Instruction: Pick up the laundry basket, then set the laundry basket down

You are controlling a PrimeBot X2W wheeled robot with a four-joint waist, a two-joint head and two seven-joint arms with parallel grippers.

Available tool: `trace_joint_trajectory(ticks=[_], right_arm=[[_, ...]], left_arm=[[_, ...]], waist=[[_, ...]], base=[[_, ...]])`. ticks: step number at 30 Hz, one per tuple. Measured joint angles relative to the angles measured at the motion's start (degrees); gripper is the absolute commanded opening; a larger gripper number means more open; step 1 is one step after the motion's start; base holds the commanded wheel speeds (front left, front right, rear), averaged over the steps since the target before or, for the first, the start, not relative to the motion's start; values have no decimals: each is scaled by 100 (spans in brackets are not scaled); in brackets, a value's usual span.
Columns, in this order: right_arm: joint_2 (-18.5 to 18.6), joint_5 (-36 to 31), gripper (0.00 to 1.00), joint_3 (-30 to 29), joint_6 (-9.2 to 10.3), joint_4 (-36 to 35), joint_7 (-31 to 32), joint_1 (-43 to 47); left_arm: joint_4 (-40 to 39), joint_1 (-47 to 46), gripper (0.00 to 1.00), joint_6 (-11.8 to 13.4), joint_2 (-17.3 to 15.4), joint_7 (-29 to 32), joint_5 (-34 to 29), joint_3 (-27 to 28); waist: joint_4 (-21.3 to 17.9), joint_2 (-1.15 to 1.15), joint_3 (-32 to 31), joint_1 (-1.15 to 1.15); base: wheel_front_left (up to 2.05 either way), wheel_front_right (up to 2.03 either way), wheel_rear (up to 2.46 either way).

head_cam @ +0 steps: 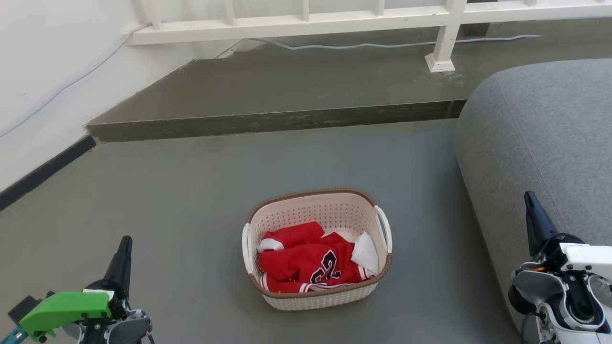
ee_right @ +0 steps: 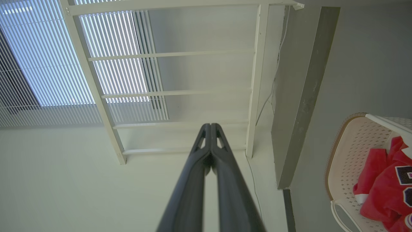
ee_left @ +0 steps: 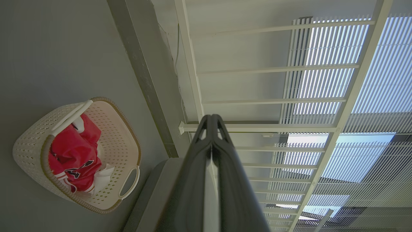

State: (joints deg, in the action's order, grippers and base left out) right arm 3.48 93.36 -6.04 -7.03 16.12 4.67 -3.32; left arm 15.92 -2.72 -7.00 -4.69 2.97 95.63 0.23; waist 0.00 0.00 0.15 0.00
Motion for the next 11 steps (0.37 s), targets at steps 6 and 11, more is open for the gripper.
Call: trace_joint_trajectory(ticks=[6,11], right_arm=[[0,0,0,-1,0,0,0,0],[-2,0,0,-2,0,-1,0,0]], left_arm=[[1,-1,0,0,1,0,0,2],[2,-2,0,0,1,0,-1,4]], waist=[[0,0,0,0],[0,0,0,0]], base=[[0,0,0],[0,0,0]])
